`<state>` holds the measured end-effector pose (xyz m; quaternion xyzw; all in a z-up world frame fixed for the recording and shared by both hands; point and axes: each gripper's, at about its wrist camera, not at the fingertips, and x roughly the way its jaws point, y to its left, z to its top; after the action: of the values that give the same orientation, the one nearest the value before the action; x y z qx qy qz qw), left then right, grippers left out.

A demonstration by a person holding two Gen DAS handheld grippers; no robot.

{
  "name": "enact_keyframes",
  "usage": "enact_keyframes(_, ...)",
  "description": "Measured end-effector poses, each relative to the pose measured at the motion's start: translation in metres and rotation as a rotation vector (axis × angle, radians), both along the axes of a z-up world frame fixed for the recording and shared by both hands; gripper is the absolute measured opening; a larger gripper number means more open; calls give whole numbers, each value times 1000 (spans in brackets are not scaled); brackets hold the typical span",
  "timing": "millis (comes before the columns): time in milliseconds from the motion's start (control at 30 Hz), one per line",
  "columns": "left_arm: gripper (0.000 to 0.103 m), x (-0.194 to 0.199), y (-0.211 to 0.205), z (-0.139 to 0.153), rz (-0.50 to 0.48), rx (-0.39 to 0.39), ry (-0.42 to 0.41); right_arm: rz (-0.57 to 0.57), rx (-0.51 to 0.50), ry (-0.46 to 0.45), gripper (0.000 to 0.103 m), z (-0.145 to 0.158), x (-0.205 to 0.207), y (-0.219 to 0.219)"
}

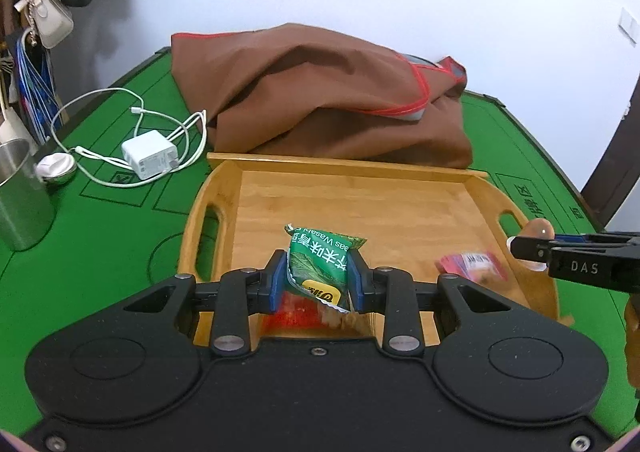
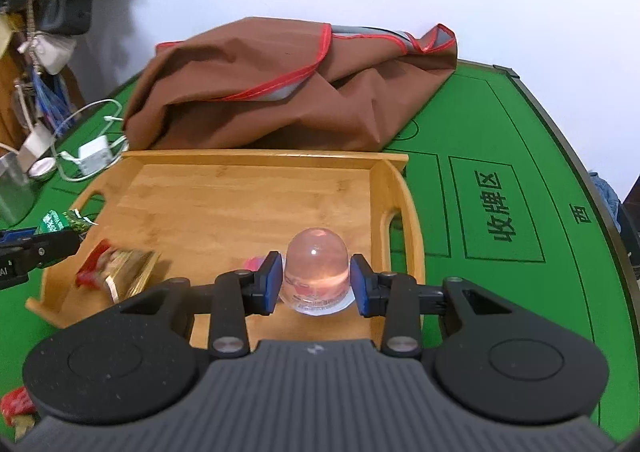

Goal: Organize snacks
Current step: 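Lower green packet into tray with left tool while right tool sets jelly cup there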

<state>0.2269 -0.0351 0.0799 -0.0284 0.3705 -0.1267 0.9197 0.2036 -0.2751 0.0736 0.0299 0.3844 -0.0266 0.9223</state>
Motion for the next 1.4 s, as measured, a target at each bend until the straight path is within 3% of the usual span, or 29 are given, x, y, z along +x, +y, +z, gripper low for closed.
enact_keyframes(233,29,42,-9,-16,23,-17,61,-53,-15,64,41,-22,36,-9)
enact_keyframes(600,30,71,-18,-37,55,6,93,-63,-9,90,41,-34,60,-10)
enact_keyframes(1067,30,81,-21,-51,63,24,111,-15,-91,76,41,-35,65,1)
enact_keyframes(1400,30,84,-19,-58,67,26,122,-4,-77,81,41,-41,66,0)
